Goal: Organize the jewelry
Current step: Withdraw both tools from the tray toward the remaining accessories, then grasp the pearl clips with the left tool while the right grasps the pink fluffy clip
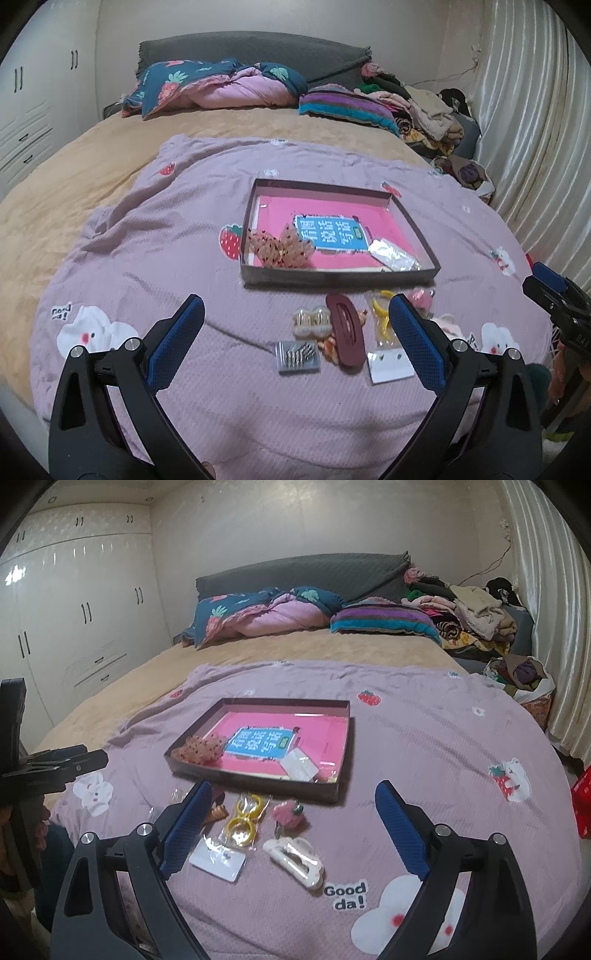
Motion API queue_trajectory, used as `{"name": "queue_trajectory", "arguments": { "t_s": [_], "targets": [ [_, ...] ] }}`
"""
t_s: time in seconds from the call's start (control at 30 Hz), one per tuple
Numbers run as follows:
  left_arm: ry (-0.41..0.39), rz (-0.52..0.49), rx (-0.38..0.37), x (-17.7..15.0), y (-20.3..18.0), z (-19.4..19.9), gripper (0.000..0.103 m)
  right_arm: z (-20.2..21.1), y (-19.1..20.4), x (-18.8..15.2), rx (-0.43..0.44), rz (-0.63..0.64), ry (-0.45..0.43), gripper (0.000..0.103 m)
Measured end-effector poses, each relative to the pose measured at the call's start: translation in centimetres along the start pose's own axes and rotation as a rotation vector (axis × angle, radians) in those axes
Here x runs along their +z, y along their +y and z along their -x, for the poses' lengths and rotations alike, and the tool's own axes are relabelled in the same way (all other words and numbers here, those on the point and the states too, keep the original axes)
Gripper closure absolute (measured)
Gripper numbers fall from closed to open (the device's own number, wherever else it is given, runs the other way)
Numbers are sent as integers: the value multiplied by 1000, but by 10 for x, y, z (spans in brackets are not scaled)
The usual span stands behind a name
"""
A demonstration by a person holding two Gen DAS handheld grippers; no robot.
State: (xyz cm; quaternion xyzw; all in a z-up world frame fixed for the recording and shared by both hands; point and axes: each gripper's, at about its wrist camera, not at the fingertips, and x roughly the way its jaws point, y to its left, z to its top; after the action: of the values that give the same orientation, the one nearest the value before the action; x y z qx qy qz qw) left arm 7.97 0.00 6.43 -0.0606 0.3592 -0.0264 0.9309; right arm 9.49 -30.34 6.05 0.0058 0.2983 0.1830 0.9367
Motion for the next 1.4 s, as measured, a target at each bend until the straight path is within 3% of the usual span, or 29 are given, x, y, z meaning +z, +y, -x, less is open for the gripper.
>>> {"name": "queue_trajectory", "arguments": {
  "t_s": [0.6, 1.07, 1.4],
  "targets": [
    [90, -18, 14, -33, 7, -20, 10, -18, 21, -23, 34, 46, 86, 13],
    [195, -62, 13, -39, 3, -85, 10, -51, 17, -35, 21, 46, 157, 12],
    [248, -53, -20, -35, 0, -123, 29, -74, 8, -36, 2, 34, 194, 12]
  ]
}}
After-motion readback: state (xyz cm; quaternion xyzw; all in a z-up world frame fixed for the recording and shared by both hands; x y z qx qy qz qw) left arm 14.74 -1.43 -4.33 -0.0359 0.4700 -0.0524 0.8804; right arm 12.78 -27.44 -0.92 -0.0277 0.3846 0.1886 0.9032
